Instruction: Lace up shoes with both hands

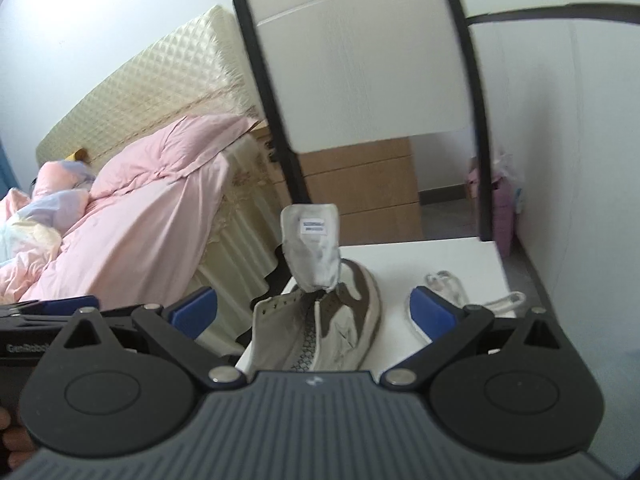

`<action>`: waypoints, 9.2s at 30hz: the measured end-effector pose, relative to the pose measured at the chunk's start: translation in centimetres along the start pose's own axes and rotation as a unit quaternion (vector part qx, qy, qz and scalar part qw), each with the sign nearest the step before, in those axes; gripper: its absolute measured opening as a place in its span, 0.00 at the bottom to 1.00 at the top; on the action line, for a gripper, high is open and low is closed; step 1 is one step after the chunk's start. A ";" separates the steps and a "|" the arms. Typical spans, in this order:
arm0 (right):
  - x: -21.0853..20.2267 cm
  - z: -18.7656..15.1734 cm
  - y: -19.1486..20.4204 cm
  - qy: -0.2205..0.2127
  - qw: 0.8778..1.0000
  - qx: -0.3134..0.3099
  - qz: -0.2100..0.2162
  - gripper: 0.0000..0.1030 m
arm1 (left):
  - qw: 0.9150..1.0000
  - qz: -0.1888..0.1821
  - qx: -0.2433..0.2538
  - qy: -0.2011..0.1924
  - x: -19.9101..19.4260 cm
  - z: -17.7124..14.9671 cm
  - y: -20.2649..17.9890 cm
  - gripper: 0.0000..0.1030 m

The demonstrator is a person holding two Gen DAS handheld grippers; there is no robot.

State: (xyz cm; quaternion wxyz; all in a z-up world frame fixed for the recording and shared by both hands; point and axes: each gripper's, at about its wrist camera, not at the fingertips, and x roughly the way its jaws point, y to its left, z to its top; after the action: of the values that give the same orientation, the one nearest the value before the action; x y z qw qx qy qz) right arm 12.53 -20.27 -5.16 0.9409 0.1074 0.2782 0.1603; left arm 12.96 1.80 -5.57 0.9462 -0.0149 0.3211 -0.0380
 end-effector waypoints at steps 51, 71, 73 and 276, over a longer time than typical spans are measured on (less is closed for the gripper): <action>11.2 -3.6 -2.1 0.114 0.993 0.008 -0.003 0.21 | 0.987 -0.136 0.022 0.078 10.3 -4.0 -0.5 0.16; 12.3 9.0 3.2 0.137 0.918 -0.366 0.061 0.71 | 0.987 -0.158 0.019 0.034 8.3 -3.3 -0.5 0.47; 14.3 9.9 4.0 0.175 0.889 -0.416 0.073 0.72 | 0.987 -0.157 0.020 0.036 8.4 -3.3 -0.7 0.47; 15.1 -1.6 10.5 0.355 0.692 -0.619 0.110 0.49 | 0.980 -0.152 0.110 0.060 6.3 -7.8 -2.4 0.68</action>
State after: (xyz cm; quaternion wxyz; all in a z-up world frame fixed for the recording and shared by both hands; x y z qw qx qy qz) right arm 21.06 -4.93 -10.77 0.6008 -0.5347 0.4154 0.4249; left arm 13.03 -1.14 -15.44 0.9041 0.0431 0.3655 -0.2171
